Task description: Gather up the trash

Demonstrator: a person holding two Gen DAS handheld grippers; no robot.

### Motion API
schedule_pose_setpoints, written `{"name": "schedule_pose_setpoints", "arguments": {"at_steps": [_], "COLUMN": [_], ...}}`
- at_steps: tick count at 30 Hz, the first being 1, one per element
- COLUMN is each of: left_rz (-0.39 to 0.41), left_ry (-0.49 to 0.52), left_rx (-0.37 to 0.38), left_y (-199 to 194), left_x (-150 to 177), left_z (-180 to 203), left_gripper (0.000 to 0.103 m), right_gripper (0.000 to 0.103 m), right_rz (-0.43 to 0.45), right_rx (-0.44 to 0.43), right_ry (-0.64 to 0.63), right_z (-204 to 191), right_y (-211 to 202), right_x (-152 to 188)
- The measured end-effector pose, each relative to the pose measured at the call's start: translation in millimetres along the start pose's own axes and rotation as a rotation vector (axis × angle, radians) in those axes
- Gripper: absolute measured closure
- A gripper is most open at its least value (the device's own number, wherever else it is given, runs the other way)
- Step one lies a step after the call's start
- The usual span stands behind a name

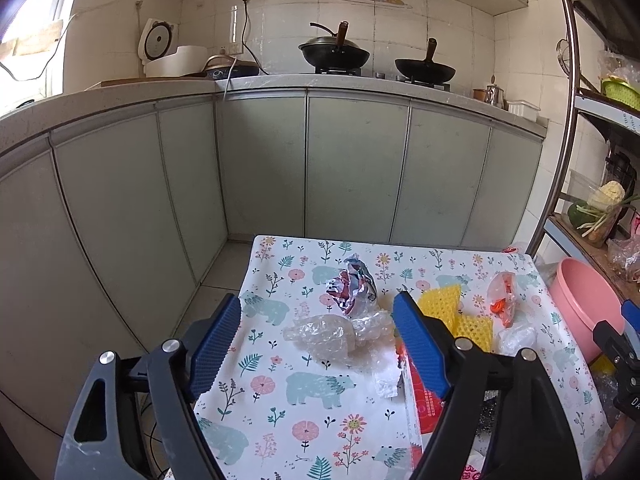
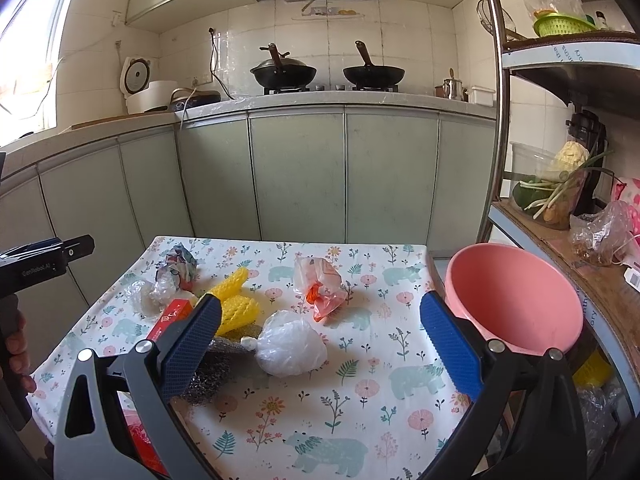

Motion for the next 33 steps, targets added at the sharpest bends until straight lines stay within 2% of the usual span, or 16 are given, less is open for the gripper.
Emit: {"name": "schedule_pose_setpoints", "arguments": {"at_steps": [33], "left_rz": [0.010], "left_ry": [0.019], "left_rx": [0.007], "left_y": [0.5], "left_x": [2.9], "left_z": [4.5], "left_gripper": [0.025], "right_gripper": [0.003], "right_rz": [-0.021], "right_rx": [0.003], "right_ry": [0.011], "right_z": [1.8], "right_y": [5.4], "right_x": [5.3]}}
Point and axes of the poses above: each gripper's, at about its wrist camera, not at the fingertips, and y roughly the way its jaws point, z to its right, x to its underside, the point moved 1 cm from there along y, roughly the way its jaws point, and after that the axes turned 14 degrees about -y, right-handed, at the moved point
